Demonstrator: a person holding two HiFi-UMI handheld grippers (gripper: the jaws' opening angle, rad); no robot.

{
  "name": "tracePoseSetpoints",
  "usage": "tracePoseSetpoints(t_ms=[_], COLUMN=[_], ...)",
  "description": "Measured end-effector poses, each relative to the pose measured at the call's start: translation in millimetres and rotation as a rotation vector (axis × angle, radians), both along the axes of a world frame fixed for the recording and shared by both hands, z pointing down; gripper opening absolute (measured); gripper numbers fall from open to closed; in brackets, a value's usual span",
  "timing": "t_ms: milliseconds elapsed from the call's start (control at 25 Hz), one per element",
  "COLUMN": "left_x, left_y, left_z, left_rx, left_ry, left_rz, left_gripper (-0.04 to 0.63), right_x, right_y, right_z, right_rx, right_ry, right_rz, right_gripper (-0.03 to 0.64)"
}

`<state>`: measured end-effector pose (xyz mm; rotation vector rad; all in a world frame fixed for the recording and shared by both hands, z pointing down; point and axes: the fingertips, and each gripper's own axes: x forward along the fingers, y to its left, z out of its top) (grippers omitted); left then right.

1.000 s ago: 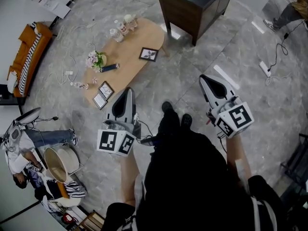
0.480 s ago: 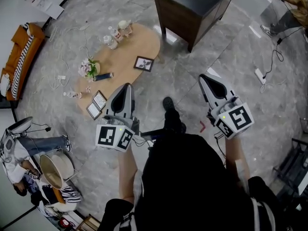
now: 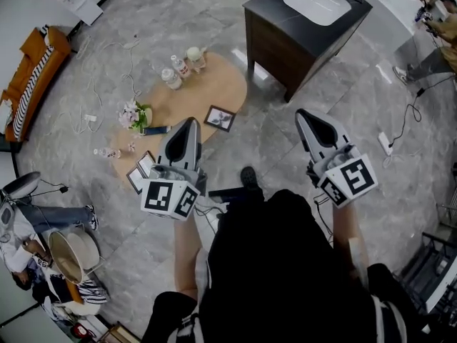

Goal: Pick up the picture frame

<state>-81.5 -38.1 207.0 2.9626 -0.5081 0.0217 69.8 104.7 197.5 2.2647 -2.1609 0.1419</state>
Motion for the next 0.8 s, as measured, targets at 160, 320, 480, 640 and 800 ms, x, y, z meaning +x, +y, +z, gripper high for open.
tracePoseSetpoints(t_ms=[160, 320, 480, 640, 800], left_x=[2, 8, 21, 34, 54], left_y=[-24, -40, -52, -67, -76], left_z=[3, 7, 12, 18, 10], left_rx=[-0.018, -0.033, -0.037, -0.053, -0.045], left_ry=[-0.005, -0.022, -0.046, -0.058, -0.067], left_rz=[-0.035, -0.080, -0.133, -0.236, -0.343], left_gripper=[0.014, 0.012, 0.014, 0.014, 0.014], right_x=[1, 14, 37, 65, 94], right_y=[-29, -52, -80, -117, -152], right_z=[5, 9, 12, 17, 8], right_rx=[-0.016, -0.024, -0.023, -0.027, -0.004], right_ry=[-0.013, -0.024, -0.036, -0.041, -0.043], right_rz=[-0.045, -0.083, -0.140, -0.231, -0.348], right_gripper=[0.012, 0.012, 0.012, 0.012, 0.012])
